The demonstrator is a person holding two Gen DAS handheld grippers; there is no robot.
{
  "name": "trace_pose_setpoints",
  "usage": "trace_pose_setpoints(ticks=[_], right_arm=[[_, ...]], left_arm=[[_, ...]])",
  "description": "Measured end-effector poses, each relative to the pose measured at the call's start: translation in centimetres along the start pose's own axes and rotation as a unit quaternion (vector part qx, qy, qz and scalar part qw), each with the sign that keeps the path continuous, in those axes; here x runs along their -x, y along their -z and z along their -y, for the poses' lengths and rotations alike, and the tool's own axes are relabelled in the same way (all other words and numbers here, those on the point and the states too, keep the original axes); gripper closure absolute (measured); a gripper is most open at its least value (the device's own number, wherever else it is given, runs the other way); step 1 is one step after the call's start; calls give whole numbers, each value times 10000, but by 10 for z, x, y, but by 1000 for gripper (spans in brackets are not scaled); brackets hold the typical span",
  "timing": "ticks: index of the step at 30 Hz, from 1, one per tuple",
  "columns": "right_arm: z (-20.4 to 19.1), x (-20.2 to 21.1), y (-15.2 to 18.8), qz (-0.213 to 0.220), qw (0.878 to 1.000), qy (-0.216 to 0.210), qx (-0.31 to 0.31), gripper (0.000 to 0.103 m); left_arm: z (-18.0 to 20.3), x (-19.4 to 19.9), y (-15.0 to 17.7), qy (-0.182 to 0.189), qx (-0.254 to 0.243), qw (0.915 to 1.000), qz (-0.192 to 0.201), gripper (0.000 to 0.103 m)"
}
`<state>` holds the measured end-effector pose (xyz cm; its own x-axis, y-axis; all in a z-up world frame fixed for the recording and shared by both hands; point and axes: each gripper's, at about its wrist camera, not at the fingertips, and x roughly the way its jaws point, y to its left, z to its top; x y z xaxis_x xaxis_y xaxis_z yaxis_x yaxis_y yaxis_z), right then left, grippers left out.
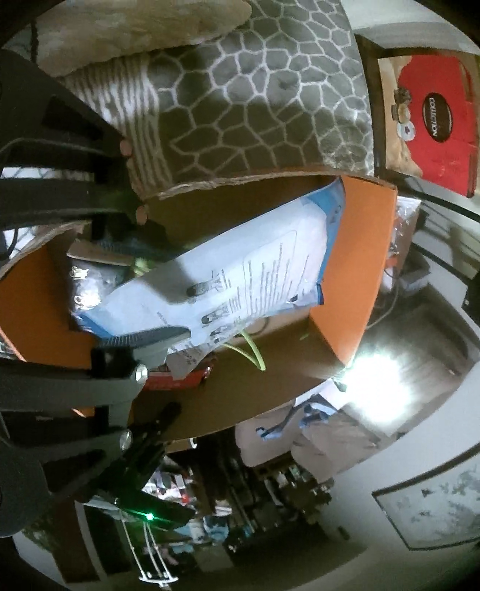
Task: Organize objects
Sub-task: 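Move the left tool back to the beige fuzzy slipper and grasp it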
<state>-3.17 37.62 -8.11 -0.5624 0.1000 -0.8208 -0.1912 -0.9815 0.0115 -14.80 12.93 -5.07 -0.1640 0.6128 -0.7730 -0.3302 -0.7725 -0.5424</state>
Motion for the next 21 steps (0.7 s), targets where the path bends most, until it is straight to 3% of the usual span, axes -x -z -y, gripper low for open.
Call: trace_pose_setpoints(ticks=[2, 7, 9, 11, 15, 17, 21], right_arm=[[0, 0, 0, -2, 10000, -4, -5, 91], [0, 0, 1, 4, 10000, -2, 0, 91], [0, 0, 1, 1, 10000, -3, -5, 91], [0, 0, 1, 2, 10000, 0, 1, 91], [0, 0, 1, 2, 10000, 0, -1, 91], [0, -1, 1, 2, 10000, -3, -1, 91], [0, 0, 1, 4, 10000, 0, -3, 91]], left_arm=[[1, 5, 0, 84, 42, 10000, -25, 55], [3, 23, -2, 120, -54, 9999, 69, 48], [3, 30, -2, 108, -75, 9999, 80, 37], [3, 41, -1, 93, -110, 9997, 188, 35], [-6, 63, 2, -221, -84, 9988, 418, 28], [-15, 74, 3, -408, -52, 9977, 545, 16], [-39, 94, 7, -777, 22, 9944, 722, 12]])
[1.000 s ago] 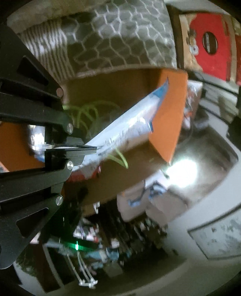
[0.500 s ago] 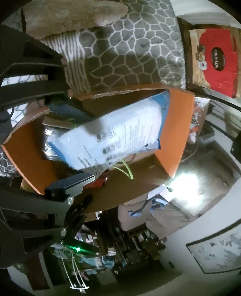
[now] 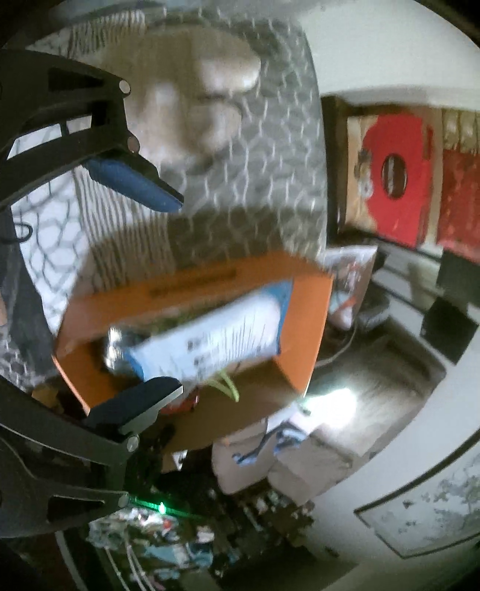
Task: Organize objects
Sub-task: 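Move the left tool back to the beige fuzzy slipper and grasp it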
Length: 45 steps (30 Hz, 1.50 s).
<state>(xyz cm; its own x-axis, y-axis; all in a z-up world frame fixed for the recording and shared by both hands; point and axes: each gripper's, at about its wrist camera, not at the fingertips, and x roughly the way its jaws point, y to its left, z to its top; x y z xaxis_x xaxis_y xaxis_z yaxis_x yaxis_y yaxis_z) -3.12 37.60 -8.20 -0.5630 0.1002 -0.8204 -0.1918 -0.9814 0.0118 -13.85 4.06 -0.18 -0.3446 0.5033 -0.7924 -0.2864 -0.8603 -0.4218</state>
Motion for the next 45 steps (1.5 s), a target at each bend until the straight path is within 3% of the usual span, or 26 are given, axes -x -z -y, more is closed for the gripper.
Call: trace_pose_setpoints(ticks=[9, 15, 22, 34, 45], right_arm=[[0, 0, 0, 0, 10000, -5, 0, 91], [0, 0, 0, 0, 10000, -3, -4, 91], [0, 0, 0, -2, 10000, 0, 3, 91], [0, 0, 0, -2, 10000, -1, -1, 91], [0, 0, 0, -3, 10000, 1, -2, 91]], left_arm=[[-66, 29, 7, -921, 281, 9950, 277, 7], [-119, 35, 16, -1321, 693, 9885, 267, 7], [-183, 21, 34, -1462, 1420, 9790, 1, 7], [-218, -5, 49, -1189, 1836, 9754, -261, 8], [-224, -21, 50, -1409, 1853, 9721, -291, 28]])
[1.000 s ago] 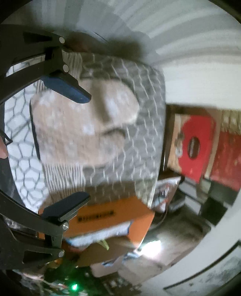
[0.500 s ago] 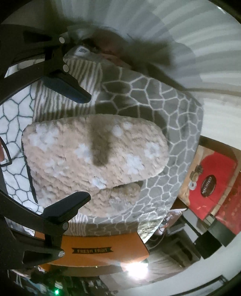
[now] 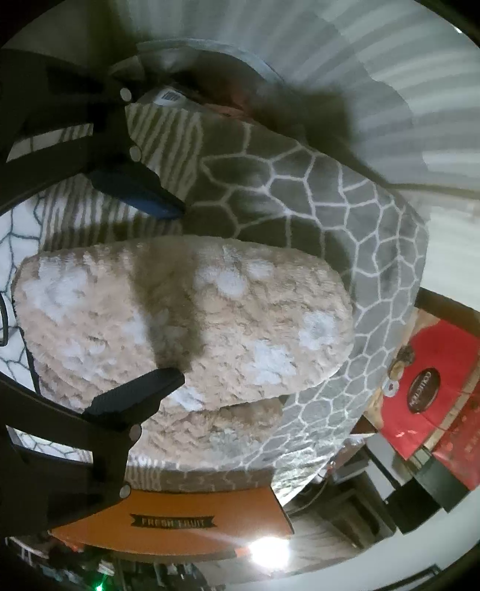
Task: Organize objects
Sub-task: 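Move the left tool back to the beige fuzzy slipper and grasp it, then lift the slipper with the left tool, carry it into the box, release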
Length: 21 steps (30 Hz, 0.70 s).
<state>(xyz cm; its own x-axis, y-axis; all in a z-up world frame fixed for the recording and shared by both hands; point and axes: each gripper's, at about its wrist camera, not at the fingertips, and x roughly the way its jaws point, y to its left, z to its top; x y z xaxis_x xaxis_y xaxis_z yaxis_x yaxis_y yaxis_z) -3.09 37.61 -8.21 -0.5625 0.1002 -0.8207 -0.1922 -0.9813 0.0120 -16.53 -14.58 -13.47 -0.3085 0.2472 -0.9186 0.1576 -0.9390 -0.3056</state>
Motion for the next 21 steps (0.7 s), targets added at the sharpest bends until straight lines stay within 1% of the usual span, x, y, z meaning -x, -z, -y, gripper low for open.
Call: trace_pose_setpoints(ticks=[1, 2, 5, 6, 7, 8, 9, 11, 17, 21], right_arm=[[0, 0, 0, 0, 10000, 1, 1, 91], [0, 0, 0, 0, 10000, 3, 4, 91], [0, 0, 0, 1, 10000, -3, 0, 91], [0, 0, 0, 2, 10000, -6, -1, 91], [0, 0, 0, 2, 10000, -4, -1, 91], [0, 0, 0, 2, 10000, -2, 0, 91], [0, 0, 0, 1, 10000, -1, 3, 91], [0, 0, 0, 1, 10000, -1, 6, 91], [0, 0, 0, 2, 10000, 0, -1, 91], [0, 0, 0, 0, 10000, 0, 0, 91]], left_arm=[[1, 0, 0, -26, -17, 10000, 21, 35], [1, 1, 0, -11, -26, 10000, 26, 46], [1, 2, -2, -1, 15, 10000, 26, 61], [1, 2, -2, 25, 42, 10000, 36, 63], [1, 3, -2, 52, 84, 9999, 59, 70], [0, 4, -3, 89, 110, 9999, 80, 75], [0, 6, -3, 157, 148, 9997, 116, 78], [0, 9, -3, 281, 205, 9992, 179, 88], [11, 29, -7, 588, 232, 9968, 489, 92], [20, 44, -12, 929, 272, 9934, 617, 92]])
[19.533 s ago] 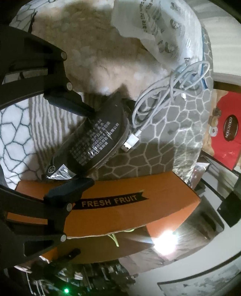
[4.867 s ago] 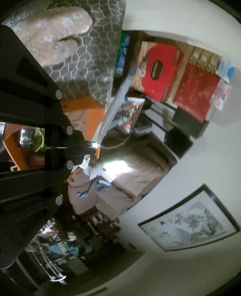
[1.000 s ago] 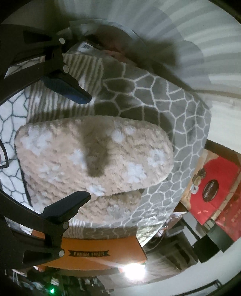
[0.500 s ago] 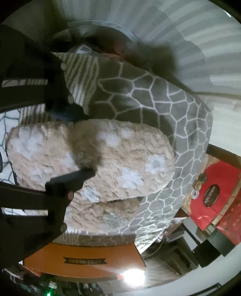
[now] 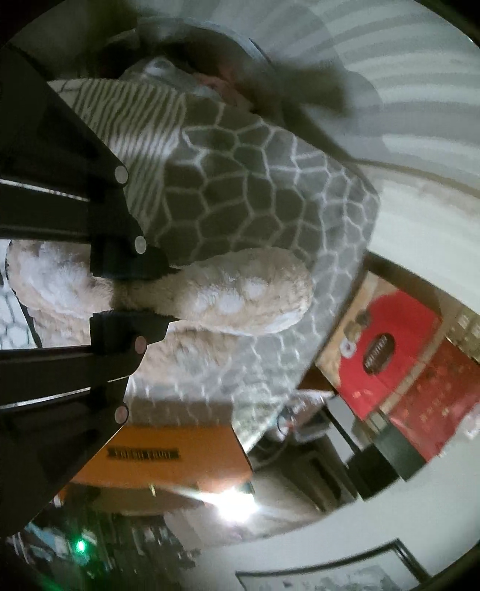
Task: Organize objects
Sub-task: 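Lift the slipper with the left tool, carry it into the box, release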
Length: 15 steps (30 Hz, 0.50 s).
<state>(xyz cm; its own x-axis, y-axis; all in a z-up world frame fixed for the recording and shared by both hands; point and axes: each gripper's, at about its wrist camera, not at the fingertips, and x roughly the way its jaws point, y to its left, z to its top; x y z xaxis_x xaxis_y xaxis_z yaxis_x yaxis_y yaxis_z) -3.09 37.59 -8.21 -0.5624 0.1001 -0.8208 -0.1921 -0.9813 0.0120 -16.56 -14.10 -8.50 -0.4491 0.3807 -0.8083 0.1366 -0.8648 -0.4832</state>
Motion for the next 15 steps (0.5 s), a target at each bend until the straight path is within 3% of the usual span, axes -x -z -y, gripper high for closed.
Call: trace_pose_setpoints(ticks=[15], right_arm=[[0, 0, 1, -1, 10000, 2, 2, 91]], left_arm=[[78, 49, -9, 1009, -231, 9934, 498, 93]])
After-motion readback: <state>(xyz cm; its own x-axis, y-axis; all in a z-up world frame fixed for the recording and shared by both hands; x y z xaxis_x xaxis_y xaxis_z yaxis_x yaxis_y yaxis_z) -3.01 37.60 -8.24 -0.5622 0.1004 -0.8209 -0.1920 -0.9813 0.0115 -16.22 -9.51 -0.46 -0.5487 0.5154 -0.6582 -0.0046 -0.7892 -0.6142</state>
